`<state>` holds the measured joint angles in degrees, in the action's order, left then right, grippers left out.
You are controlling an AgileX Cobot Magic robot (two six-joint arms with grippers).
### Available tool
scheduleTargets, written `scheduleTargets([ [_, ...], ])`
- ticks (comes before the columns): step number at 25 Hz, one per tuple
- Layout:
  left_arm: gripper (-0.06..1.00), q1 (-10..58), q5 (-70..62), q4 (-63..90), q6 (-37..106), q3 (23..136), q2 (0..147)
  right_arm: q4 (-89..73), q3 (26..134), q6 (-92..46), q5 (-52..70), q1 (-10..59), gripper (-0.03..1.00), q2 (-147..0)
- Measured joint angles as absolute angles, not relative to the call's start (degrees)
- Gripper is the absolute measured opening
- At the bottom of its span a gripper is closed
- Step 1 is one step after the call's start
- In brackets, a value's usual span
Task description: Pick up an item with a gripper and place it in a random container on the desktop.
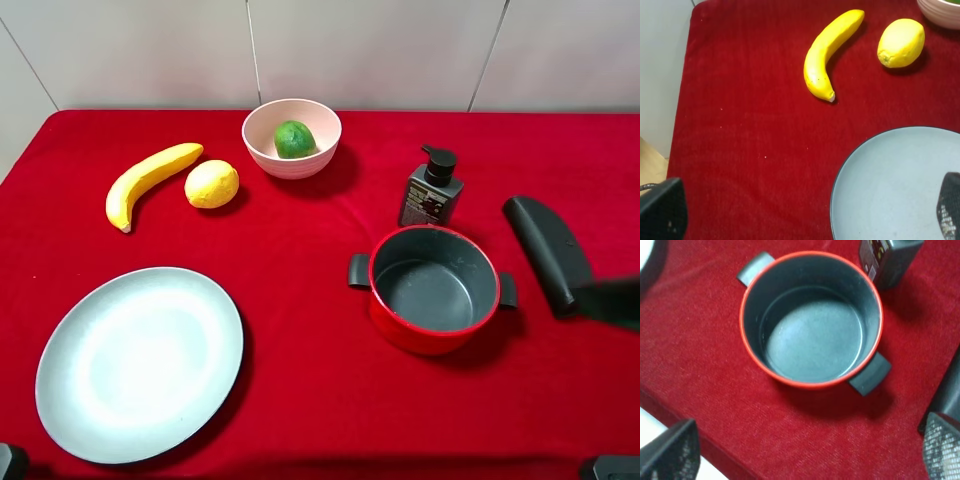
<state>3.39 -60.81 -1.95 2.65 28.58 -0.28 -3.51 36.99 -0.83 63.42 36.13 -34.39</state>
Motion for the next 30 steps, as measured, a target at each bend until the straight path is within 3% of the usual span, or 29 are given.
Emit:
scheduleTargets([
  [10,0.99,3.4,-60.8,-2.0,2.7,28.6,-0.3,-3.5,28.5,-1.3,59.9,36.1,0.69,-19.9],
  [21,0.99,3.4,-60.8,-2.0,2.7,28.6,-0.3,0.0,28.1,2.3,58.9,35.8,0.69,-6.5],
  [30,0.99,3.4,-60.8,-2.0,2.7,28.6,-0.3,0.9,28.1,3.0,58.9,24.6,0.69,0.3],
])
